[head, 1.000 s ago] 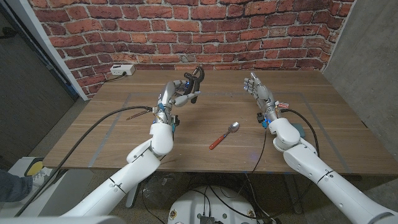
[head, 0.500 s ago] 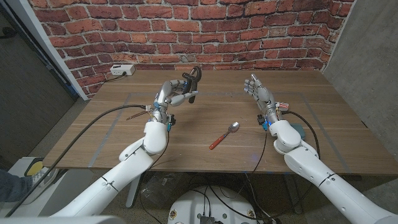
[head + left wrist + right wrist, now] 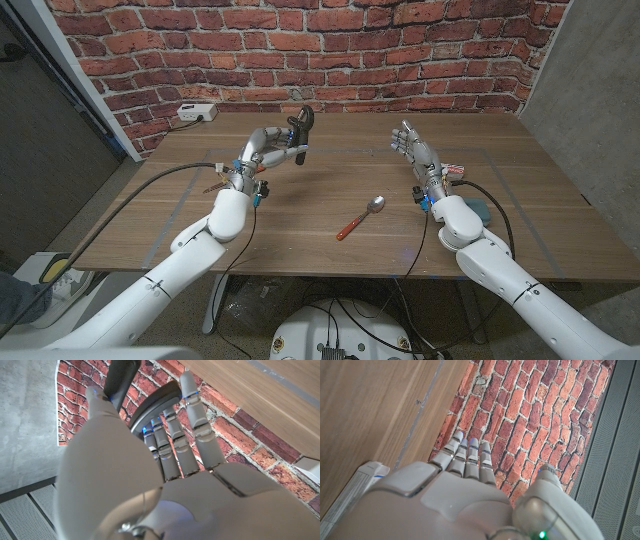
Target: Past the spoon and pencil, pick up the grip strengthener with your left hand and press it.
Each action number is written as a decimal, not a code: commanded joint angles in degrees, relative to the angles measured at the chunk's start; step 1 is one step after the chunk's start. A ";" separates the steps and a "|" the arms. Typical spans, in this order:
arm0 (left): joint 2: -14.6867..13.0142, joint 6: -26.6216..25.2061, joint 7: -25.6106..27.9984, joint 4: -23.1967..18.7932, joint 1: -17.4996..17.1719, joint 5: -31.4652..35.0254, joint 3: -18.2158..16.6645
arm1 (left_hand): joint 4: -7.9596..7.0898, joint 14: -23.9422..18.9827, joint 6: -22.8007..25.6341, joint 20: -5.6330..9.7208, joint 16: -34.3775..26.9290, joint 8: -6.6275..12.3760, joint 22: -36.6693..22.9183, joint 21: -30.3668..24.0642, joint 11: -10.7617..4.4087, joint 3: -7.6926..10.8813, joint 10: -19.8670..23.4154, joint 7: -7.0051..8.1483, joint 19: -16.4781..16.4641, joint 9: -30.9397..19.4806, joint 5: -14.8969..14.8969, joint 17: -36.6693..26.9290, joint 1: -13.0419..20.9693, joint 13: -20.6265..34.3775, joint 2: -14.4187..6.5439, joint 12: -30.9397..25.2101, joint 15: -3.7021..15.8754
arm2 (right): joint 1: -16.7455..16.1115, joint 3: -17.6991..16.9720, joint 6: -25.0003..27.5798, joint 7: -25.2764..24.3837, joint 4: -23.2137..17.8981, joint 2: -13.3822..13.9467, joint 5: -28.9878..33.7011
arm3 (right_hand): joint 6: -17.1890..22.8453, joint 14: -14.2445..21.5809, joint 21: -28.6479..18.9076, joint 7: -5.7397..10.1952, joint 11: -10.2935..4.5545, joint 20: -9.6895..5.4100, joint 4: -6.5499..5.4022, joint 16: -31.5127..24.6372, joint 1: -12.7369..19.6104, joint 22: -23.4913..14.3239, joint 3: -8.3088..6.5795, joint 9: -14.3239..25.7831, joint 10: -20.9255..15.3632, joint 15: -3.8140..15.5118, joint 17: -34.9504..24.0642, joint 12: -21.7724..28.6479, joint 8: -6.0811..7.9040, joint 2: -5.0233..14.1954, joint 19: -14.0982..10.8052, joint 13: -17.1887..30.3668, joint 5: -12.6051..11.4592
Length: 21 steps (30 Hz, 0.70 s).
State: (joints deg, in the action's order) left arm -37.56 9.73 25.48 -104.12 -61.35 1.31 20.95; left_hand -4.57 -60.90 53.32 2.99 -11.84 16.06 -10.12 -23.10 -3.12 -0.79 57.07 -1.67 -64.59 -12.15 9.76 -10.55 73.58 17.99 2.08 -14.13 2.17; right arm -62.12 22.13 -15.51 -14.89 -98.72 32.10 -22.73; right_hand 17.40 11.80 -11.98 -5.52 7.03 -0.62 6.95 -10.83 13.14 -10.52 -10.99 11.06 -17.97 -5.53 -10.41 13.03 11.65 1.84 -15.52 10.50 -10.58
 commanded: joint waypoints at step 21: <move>-0.68 8.52 -8.12 6.45 2.46 -6.05 -0.66 | 12.82 -9.14 4.30 5.53 -0.61 0.40 -0.16 -0.48 -1.46 25.13 1.59 -2.05 -5.75 -0.15 0.20 -1.13 7.80 1.48 -7.83 -0.23 9.75 | -0.69 0.17 1.06 -0.34 -1.80 0.37 0.72 | 0.36 0.40 0.22 0.02 -0.19 0.08 -0.03 0.06 0.36 -0.10 0.29 0.15 -0.45 0.10 -0.18 -0.02 -0.13 0.45 -0.50 0.28 0.10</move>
State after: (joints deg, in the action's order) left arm -38.51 17.11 17.44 -98.48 -58.89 -4.80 20.39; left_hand -4.57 -61.02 53.33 3.10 -12.12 16.38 -10.13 -23.32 -3.10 -0.79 57.09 -1.66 -64.48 -12.09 9.71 -11.53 73.57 19.21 2.08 -14.13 2.06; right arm -62.63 22.39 -15.27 -15.06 -99.73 32.14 -22.18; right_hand 17.40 11.80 -11.98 -5.53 7.03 -0.62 6.78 -10.83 13.14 -10.52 -10.82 11.06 -17.97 -5.53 -10.42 13.03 11.65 1.84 -15.52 10.54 -10.58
